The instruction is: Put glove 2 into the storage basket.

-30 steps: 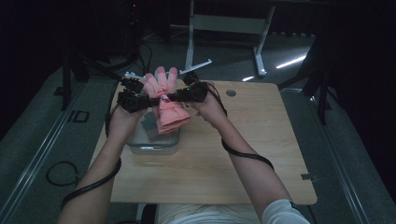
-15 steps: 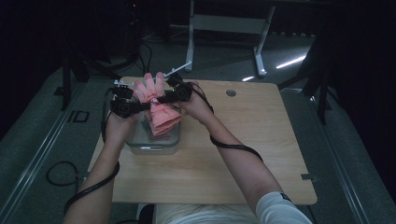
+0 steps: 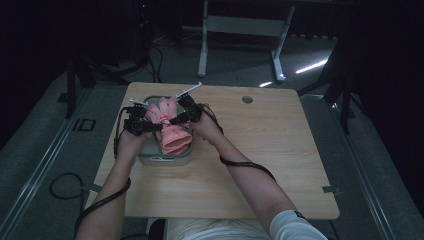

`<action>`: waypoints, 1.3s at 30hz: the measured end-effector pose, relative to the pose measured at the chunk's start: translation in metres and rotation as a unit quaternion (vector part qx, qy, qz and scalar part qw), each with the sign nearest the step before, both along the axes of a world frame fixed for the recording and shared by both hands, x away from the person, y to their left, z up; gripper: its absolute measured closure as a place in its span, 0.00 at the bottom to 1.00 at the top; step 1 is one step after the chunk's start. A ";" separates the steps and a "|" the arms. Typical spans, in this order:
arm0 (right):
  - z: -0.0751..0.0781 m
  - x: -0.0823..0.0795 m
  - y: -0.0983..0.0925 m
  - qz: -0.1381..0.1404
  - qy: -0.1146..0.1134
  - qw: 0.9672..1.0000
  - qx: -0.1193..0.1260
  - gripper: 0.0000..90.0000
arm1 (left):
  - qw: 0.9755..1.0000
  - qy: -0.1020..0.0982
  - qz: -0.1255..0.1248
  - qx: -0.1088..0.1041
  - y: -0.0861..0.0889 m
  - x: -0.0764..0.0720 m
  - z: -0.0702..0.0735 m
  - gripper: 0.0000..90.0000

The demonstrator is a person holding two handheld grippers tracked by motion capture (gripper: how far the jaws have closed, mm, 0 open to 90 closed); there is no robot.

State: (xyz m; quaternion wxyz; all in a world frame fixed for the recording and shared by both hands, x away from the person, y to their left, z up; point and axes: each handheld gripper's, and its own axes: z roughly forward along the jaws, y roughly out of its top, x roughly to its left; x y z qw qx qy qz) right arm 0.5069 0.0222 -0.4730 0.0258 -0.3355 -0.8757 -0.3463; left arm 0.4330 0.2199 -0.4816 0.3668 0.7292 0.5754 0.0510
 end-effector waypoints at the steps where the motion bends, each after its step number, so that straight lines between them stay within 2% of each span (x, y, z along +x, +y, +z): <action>1: -0.002 0.000 0.001 -0.002 0.000 1.000 -0.002 0.74 | 1.000 0.006 -0.001 -0.002 0.001 0.001 -0.002 0.85; 4: -0.007 0.002 0.001 -0.002 0.011 1.000 -0.006 0.73 | 1.000 0.012 0.001 0.008 -0.001 0.003 -0.005 0.84; 7: -0.010 0.005 -0.001 -0.006 0.021 1.000 -0.006 0.73 | 1.000 0.019 0.001 0.007 0.000 0.004 -0.009 0.84; 8: -0.010 0.004 0.000 -0.003 0.015 1.000 -0.011 0.73 | 1.000 0.026 0.003 0.000 0.001 0.005 -0.010 0.83; 12: -0.011 0.005 0.001 -0.005 0.008 1.000 -0.018 0.73 | 1.000 0.026 0.008 0.013 0.000 0.005 -0.012 0.83; 13: -0.012 0.005 0.002 -0.007 0.004 1.000 -0.022 0.73 | 0.999 0.021 0.007 0.036 -0.004 0.004 -0.011 0.83; 14: -0.013 0.006 0.002 -0.007 0.002 1.000 -0.027 0.73 | 0.999 0.021 0.010 0.037 -0.005 0.004 -0.011 0.83; 15: -0.013 0.007 0.002 -0.009 0.004 1.000 -0.026 0.73 | 0.999 0.024 0.006 0.044 -0.006 0.005 -0.011 0.84; 20: -0.014 0.008 0.002 -0.009 0.008 1.000 -0.027 0.73 | 0.999 0.033 0.015 0.034 -0.001 0.005 -0.015 0.83; 21: -0.015 0.009 0.002 -0.009 0.010 1.000 -0.026 0.72 | 0.998 0.030 0.014 0.044 -0.002 0.005 -0.014 0.83; 24: -0.015 0.010 0.002 -0.009 0.014 1.000 -0.027 0.71 | 0.998 0.029 0.018 0.051 -0.003 0.005 -0.014 0.81; 25: -0.015 0.011 0.002 -0.011 0.016 0.999 -0.026 0.71 | 0.998 0.023 0.020 0.061 -0.005 0.004 -0.014 0.81; 26: -0.016 0.011 0.003 -0.018 0.011 0.999 -0.025 0.71 | 0.998 0.024 0.020 0.062 -0.004 0.003 -0.015 0.82; 28: -0.016 0.011 0.003 -0.017 0.010 0.999 -0.027 0.69 | 0.998 0.027 0.024 0.052 -0.002 0.003 -0.016 0.82; 30: -0.016 0.012 0.003 -0.017 0.010 0.999 -0.025 0.63 | 0.998 0.029 0.025 0.052 -0.001 0.003 -0.015 0.81; 31: -0.016 0.012 0.003 -0.014 0.011 1.000 -0.023 0.60 | 0.998 0.029 0.028 0.044 0.000 0.003 -0.015 0.79; 32: -0.015 0.013 0.002 -0.014 0.012 1.000 -0.021 0.56 | 0.999 0.025 0.031 0.036 0.001 0.002 -0.014 0.77; 34: -0.012 0.016 -0.003 -0.020 0.021 1.000 -0.010 0.51 | 0.999 0.015 0.035 0.036 0.003 0.000 -0.010 0.72; 35: -0.011 0.017 -0.005 -0.020 0.024 0.999 -0.003 0.48 | 0.999 0.006 0.042 0.028 0.004 -0.001 -0.008 0.69; 37: -0.007 0.017 -0.008 -0.020 0.022 1.000 0.002 0.46 | 0.998 -0.003 0.043 0.036 0.004 -0.002 -0.002 0.67; 39: -0.003 0.016 -0.010 -0.017 0.019 1.000 0.012 0.43 | 0.999 -0.007 0.041 0.024 0.007 -0.004 0.002 0.64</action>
